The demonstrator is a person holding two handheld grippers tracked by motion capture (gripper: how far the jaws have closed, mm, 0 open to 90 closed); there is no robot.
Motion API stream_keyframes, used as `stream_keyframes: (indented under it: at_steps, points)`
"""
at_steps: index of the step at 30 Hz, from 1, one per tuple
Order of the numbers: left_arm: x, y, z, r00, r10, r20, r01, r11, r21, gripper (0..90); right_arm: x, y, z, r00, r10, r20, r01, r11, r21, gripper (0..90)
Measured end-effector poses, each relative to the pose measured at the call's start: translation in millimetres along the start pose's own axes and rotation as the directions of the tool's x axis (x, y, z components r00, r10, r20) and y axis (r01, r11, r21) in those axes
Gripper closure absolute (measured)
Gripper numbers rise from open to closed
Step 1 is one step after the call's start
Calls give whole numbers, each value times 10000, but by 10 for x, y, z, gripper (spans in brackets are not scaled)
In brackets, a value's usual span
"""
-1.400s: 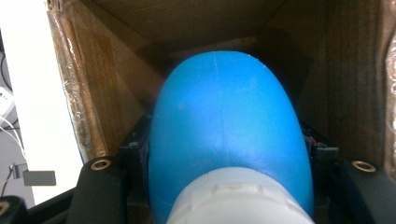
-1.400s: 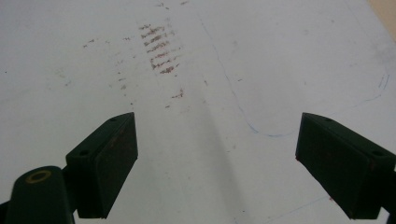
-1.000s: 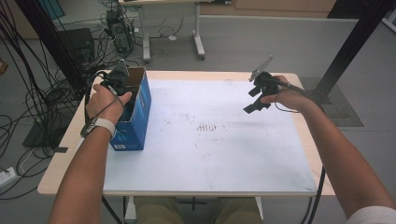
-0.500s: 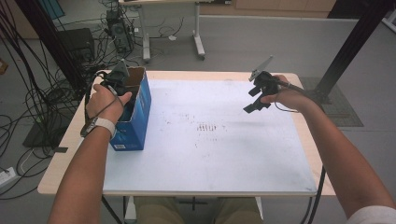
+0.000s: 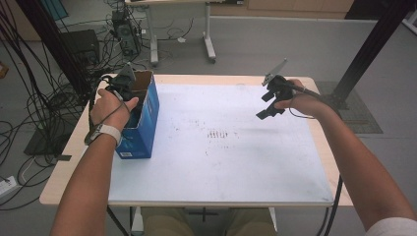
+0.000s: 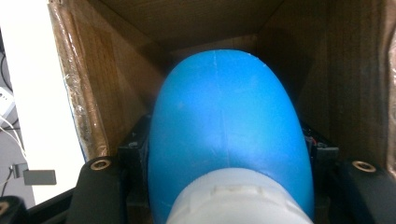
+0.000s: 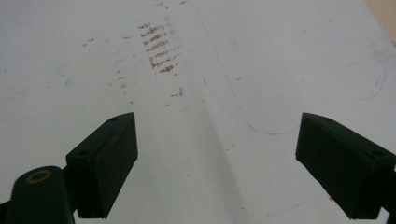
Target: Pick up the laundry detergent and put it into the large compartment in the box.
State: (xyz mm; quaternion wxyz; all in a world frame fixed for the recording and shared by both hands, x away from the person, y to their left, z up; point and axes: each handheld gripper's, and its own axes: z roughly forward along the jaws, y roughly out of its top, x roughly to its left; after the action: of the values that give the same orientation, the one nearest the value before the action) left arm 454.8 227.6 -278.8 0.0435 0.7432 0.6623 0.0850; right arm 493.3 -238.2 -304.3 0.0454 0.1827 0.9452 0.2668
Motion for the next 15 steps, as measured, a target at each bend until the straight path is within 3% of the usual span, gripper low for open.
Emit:
stream_keyframes:
  at_steps: [15]
  points:
    - [2,-7,-1,10000,11,1,-11,10000,12,373,4,6,-11,10000,-42,32,42,10000,-50,126]
